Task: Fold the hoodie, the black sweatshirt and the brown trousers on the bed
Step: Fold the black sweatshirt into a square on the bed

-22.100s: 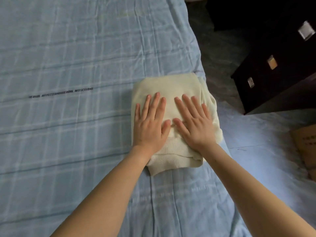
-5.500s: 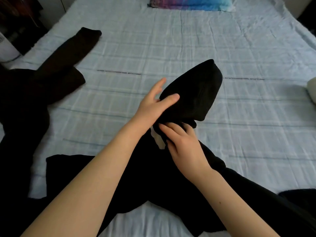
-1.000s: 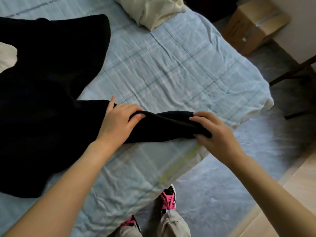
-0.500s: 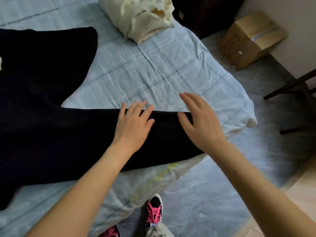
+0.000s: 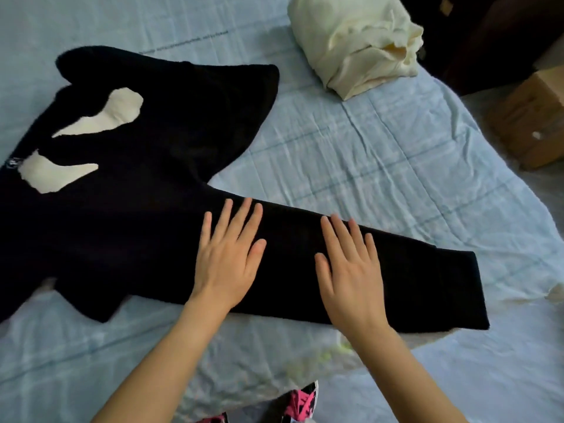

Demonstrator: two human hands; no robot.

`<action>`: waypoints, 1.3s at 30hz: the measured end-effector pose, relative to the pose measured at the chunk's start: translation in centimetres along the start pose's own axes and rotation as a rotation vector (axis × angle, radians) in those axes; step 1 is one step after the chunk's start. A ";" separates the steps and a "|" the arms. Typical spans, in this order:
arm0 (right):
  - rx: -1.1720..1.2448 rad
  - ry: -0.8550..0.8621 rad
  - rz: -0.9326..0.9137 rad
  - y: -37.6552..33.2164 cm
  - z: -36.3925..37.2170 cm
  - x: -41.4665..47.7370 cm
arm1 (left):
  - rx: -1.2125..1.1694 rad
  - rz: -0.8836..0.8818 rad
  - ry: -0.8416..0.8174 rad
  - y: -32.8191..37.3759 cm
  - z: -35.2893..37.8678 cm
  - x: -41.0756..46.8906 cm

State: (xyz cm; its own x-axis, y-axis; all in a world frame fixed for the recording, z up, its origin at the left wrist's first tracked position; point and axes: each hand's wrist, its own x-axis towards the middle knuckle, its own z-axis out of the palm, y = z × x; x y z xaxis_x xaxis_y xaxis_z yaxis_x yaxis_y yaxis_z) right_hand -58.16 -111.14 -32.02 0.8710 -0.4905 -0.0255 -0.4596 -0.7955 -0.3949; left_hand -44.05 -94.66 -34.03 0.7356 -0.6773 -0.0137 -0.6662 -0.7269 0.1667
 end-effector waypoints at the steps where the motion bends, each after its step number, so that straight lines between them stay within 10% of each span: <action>1: 0.031 -0.004 -0.056 -2.4 1.2 0.8 | 0.031 -0.083 -0.006 -2.3 0.0 -0.4; 15: 0.042 -0.056 -0.037 -14.0 7.1 3.7 | -0.240 0.067 0.014 -13.4 -3.5 -2.5; 23: 0.136 -0.014 -0.266 -32.8 12.9 11.9 | 0.106 -0.352 -0.033 -35.3 -8.3 -1.3; 28: 0.029 -0.143 -0.290 -35.8 17.8 15.4 | -0.077 -0.327 -0.225 -38.4 -4.5 -2.3; 33: 0.059 -0.147 -0.242 -34.5 19.7 15.2 | -0.207 -0.418 0.148 -43.4 -6.6 -2.0; 36: 0.065 -0.162 -0.241 -35.0 19.5 15.3 | -0.273 -0.762 0.032 -46.2 -6.9 -1.7; 39: 0.080 -0.203 -0.227 -35.5 18.6 15.3 | -0.598 -0.691 0.134 -45.1 -6.9 -1.2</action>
State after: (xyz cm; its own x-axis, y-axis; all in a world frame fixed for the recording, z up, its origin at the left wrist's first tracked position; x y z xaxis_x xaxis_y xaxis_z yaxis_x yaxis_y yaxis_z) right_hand -25.28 -83.74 -35.50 0.9703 -0.2164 -0.1083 -0.2417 -0.8421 -0.4822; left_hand -14.03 -60.24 -34.71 0.9790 -0.0689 -0.1918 0.0731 -0.7597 0.6461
